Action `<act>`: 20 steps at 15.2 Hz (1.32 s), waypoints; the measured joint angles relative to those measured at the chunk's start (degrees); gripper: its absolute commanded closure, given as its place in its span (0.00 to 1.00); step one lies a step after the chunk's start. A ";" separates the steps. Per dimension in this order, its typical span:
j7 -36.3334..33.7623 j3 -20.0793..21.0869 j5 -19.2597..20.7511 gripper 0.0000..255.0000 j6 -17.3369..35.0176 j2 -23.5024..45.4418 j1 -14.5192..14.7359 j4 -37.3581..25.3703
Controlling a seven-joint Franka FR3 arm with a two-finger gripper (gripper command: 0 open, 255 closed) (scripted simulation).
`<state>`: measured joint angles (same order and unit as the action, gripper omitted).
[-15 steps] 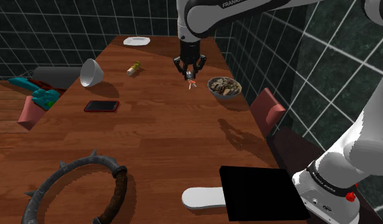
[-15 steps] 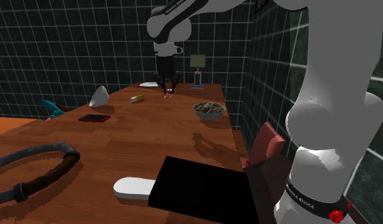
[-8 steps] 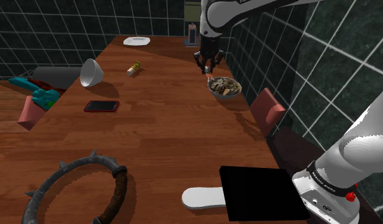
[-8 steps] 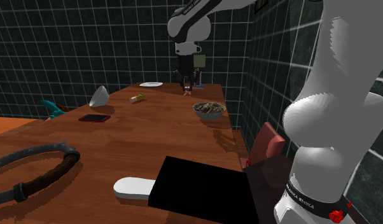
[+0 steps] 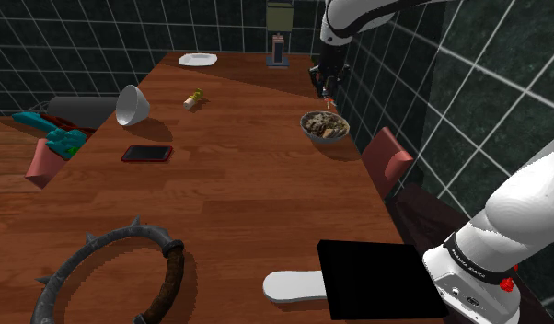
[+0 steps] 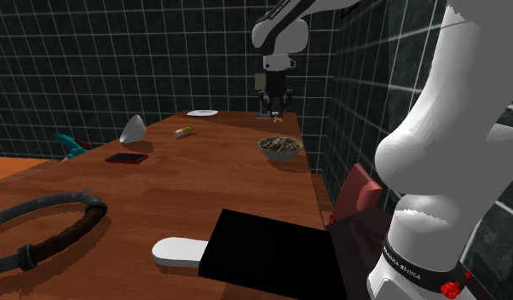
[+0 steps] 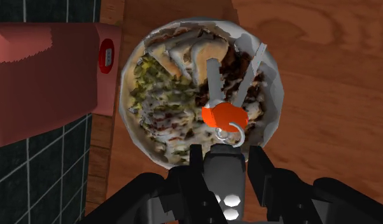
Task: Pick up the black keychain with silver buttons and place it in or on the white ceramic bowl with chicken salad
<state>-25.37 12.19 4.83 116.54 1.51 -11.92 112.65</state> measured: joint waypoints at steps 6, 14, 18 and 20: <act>2.69 -1.41 0.09 1.00 3.06 0.68 -1.47 2.22; 1.83 -1.44 0.89 1.00 8.83 2.76 -1.41 6.01; 1.41 -1.53 1.42 1.00 11.56 4.23 -1.42 7.31; 1.36 -1.54 1.49 1.00 11.80 4.41 -1.41 7.36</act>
<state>-24.01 10.66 6.31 128.35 5.92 -13.33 120.01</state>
